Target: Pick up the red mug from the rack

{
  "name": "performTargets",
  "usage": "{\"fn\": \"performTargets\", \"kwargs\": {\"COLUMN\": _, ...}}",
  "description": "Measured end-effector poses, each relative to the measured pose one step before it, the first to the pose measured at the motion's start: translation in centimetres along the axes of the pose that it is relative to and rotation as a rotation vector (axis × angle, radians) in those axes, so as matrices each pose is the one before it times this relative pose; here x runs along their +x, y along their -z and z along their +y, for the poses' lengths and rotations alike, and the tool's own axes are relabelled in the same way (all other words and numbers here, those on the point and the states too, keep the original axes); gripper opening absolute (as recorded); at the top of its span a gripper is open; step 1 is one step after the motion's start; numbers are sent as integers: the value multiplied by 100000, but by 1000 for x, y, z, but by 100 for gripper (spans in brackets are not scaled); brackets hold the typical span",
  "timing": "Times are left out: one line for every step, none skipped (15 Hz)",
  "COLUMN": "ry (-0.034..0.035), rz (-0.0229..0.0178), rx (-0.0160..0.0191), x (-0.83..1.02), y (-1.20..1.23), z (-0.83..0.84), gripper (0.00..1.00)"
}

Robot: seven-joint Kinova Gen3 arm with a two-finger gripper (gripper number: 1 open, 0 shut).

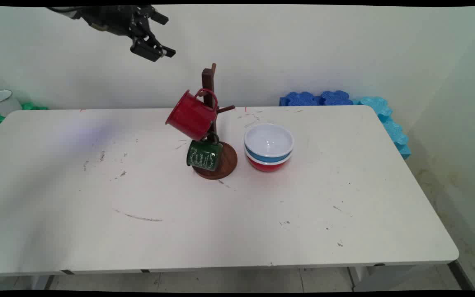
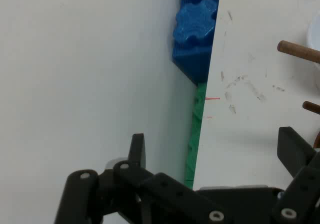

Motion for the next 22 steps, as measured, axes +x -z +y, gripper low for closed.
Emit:
{"fn": "performTargets", "kwargs": {"ry": 339, "rz": -306, "rx": -77, "x": 2, "y": 61, "z": 130, "gripper": 100}}
{"fn": "performTargets", "kwargs": {"ry": 271, "rz": -198, "rx": -89, "x": -3, "y": 51, "z": 98, "gripper": 100}}
{"fn": "performTargets", "kwargs": {"ry": 333, "rz": -220, "rx": -144, "x": 0, "y": 82, "z": 137, "gripper": 100}}
{"fn": "performTargets", "kwargs": {"ry": 322, "rz": -214, "rx": -169, "x": 4, "y": 69, "z": 140, "gripper": 100}}
{"fn": "performTargets", "kwargs": {"ry": 426, "rz": -220, "rx": -199, "x": 30, "y": 83, "z": 164, "gripper": 100}}
{"fn": "performTargets", "kwargs": {"ry": 469, "rz": -212, "rx": -177, "x": 27, "y": 93, "z": 165, "gripper": 100}}
{"fn": "performTargets", "kwargs": {"ry": 533, "rz": -223, "rx": -250, "x": 42, "y": 110, "z": 205, "gripper": 100}}
{"fn": "performTargets", "kwargs": {"ry": 560, "rz": -200, "rx": -236, "x": 49, "y": 116, "z": 203, "gripper": 100}}
{"fn": "performTargets", "kwargs": {"ry": 597, "rz": -190, "rx": -326, "x": 73, "y": 131, "z": 252, "gripper": 100}}
{"fn": "performTargets", "kwargs": {"ry": 619, "rz": -182, "rx": -311, "x": 65, "y": 137, "z": 245, "gripper": 100}}
{"fn": "performTargets", "kwargs": {"ry": 731, "rz": -177, "rx": -392, "x": 84, "y": 153, "z": 291, "gripper": 100}}
{"fn": "performTargets", "kwargs": {"ry": 881, "rz": -212, "rx": -448, "x": 110, "y": 195, "z": 350, "gripper": 100}}
{"fn": "performTargets", "kwargs": {"ry": 631, "rz": -130, "rx": -345, "x": 75, "y": 152, "z": 266, "gripper": 100}}
{"fn": "performTargets", "kwargs": {"ry": 960, "rz": -178, "rx": -526, "x": 119, "y": 213, "z": 390, "gripper": 100}}
{"fn": "performTargets", "kwargs": {"ry": 712, "rz": -92, "rx": -388, "x": 91, "y": 165, "z": 281, "gripper": 100}}
{"fn": "performTargets", "kwargs": {"ry": 1091, "rz": -149, "rx": -564, "x": 132, "y": 243, "z": 410, "gripper": 100}}
{"fn": "performTargets", "kwargs": {"ry": 788, "rz": -111, "rx": -407, "x": 95, "y": 175, "z": 284, "gripper": 100}}
{"fn": "performTargets", "kwargs": {"ry": 1279, "rz": -165, "rx": -646, "x": 126, "y": 264, "z": 422, "gripper": 100}}
{"fn": "performTargets", "kwargs": {"ry": 932, "rz": -142, "rx": -481, "x": 94, "y": 199, "z": 302, "gripper": 100}}
{"fn": "performTargets", "kwargs": {"ry": 1443, "rz": -223, "rx": -726, "x": 130, "y": 291, "z": 435, "gripper": 100}}
{"fn": "performTargets", "kwargs": {"ry": 1654, "rz": -284, "rx": -820, "x": 120, "y": 293, "z": 446, "gripper": 100}}
{"fn": "performTargets", "kwargs": {"ry": 1925, "rz": -325, "rx": -924, "x": 117, "y": 370, "z": 494, "gripper": 100}}
